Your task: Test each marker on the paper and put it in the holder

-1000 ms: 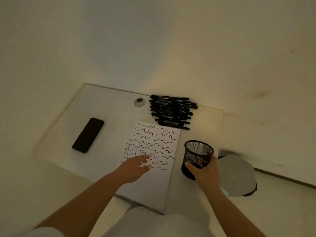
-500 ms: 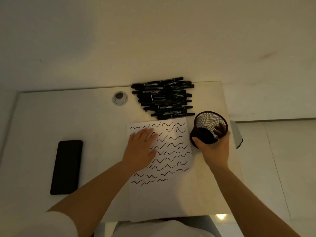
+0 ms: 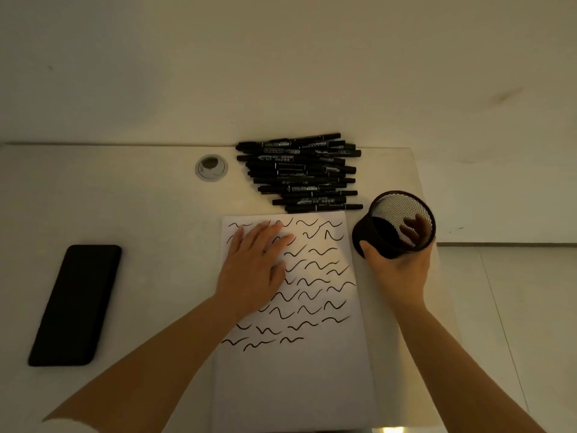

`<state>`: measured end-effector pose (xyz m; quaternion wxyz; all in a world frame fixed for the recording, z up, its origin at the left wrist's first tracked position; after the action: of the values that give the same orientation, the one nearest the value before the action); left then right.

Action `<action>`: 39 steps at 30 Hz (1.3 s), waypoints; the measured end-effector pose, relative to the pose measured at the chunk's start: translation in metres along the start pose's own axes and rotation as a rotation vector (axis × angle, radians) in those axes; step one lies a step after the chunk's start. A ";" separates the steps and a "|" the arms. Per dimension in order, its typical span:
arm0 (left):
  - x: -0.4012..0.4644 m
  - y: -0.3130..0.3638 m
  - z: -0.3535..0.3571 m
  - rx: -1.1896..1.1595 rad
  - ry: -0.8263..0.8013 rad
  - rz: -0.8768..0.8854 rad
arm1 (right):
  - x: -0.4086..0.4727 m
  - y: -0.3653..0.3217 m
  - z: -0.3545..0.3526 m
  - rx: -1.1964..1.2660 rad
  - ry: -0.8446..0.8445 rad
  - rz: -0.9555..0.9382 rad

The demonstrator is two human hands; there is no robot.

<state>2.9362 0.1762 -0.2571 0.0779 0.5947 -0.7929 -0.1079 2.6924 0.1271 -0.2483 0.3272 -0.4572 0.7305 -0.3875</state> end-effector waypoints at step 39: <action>-0.032 -0.035 0.012 -0.076 0.102 0.182 | -0.055 -0.099 0.071 -0.326 0.027 -0.873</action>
<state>2.9743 0.1982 -0.2778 0.1501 0.5214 -0.8340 -0.1003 2.8132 0.1311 -0.1904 0.0478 -0.7623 0.5252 -0.3752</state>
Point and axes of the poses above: each hand's wrist, its own x-axis towards the middle knuckle, its own z-axis out of the palm, y = z × x, the point moved 3 cm from there along x, towards the middle knuckle, and after that the axes turned 8 degrees about z, right-handed, at the moved point
